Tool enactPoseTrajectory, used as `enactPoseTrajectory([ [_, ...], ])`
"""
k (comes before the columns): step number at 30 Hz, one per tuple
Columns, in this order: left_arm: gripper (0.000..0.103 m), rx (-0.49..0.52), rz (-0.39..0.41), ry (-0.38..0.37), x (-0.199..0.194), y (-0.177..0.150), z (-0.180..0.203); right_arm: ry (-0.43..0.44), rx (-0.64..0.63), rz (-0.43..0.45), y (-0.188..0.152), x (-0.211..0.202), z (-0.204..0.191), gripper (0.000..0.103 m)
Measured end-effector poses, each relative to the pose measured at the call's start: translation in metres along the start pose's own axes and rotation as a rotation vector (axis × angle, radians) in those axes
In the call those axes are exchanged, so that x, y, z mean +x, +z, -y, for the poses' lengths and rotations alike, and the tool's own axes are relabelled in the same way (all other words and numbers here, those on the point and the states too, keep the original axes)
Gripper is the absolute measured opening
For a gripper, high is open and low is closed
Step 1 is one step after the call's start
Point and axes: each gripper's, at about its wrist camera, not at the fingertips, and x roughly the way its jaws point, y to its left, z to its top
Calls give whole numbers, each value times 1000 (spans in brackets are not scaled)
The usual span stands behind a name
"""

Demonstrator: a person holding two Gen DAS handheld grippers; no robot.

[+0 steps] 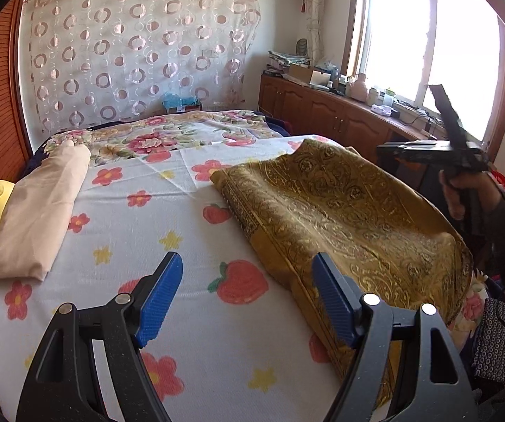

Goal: Fold small clothes

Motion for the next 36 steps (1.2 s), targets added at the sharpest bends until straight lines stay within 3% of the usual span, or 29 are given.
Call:
enactPoseTrajectory([
  [6,77,-8,-1,-7,2,-2,2,45,49,-101,24,49,7,33],
  [9,77,-12,-9,-7,4,-6,0,84,57,-157,26,65,7,39],
  [14,77,-27,-12,-11,4,-9,-2,71,43,-132,30,54,6,43],
  [16,77,-30,-16,-12,6,-9,-3,111,44,-117,31,50,6,43],
  [20,77,-26,-16,-15,5,-10,-1,103,27,-184,32,64,-1,43],
  [23,77,-25,-19,-15,5,-11,-1,109,49,-183,32,62,3,43],
  [24,77,-25,-20,-15,5,-11,-1,114,52,-182,32,62,4,40],
  [26,77,-26,-21,-15,5,-11,0,128,32,-180,32,59,3,15],
  [28,77,-26,-21,-16,5,-11,-1,118,1,-167,35,54,0,3],
  [30,77,-27,-23,-16,6,-11,-2,104,-2,-101,41,39,5,2],
  [33,77,-27,-23,-18,6,-11,-1,14,53,9,50,14,22,2],
  [36,77,-19,-26,-22,9,-9,1,-91,107,17,53,10,37,2],
])
